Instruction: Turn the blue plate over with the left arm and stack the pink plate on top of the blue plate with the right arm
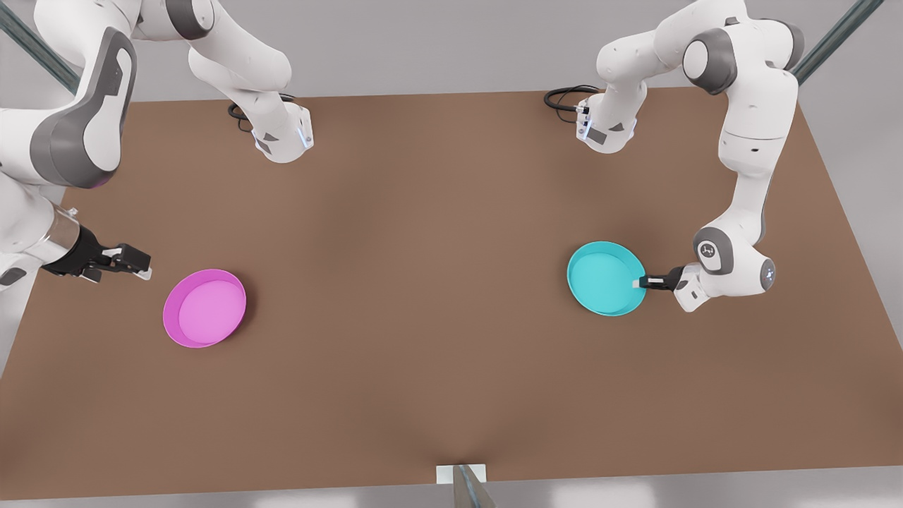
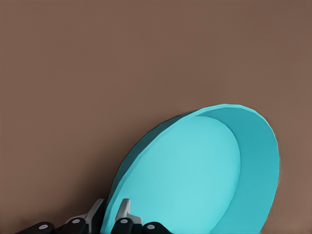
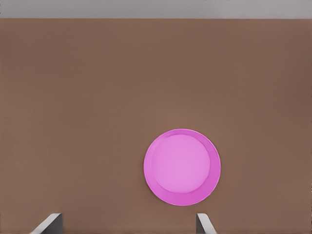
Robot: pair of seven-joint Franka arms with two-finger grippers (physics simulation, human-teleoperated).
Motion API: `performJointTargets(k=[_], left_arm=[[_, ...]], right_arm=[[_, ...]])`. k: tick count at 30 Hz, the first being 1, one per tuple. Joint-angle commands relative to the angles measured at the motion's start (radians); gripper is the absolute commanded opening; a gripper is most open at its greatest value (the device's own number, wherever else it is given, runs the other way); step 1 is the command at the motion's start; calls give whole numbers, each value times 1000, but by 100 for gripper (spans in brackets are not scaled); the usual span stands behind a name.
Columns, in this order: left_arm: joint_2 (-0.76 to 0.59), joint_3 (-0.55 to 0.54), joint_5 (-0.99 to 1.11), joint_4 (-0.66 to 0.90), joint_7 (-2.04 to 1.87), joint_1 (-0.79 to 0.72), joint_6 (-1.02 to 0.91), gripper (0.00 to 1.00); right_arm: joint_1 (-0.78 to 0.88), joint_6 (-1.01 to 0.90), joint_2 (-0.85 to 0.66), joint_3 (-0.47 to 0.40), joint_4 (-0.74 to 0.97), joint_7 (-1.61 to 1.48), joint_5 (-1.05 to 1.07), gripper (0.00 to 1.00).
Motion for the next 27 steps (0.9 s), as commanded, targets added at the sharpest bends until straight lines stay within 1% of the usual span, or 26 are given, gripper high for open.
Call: performJointTargets(k=[1,7,17,18,20,27], left_arm=[[0,0,0,0,0,0,0,28],[1,0,0,0,0,0,0,26],[5,0,0,0,-2,0,-18,25],[1,0,-1,0,-2,0,-28,23],[1,2,0,2,-2,0,-28,22],[-8,3,4,8,-2,0,-64,21]], right_arm=[[0,0,0,0,0,0,0,100],[2,0,0,0,0,0,2,100],[0,0,-8,0,2,2,0,100],[-1,-3,-11,0,3,2,2,100],[0,-15,-26,0,54,-2,2,100],[2,0,-15,0,46,0,6,100]])
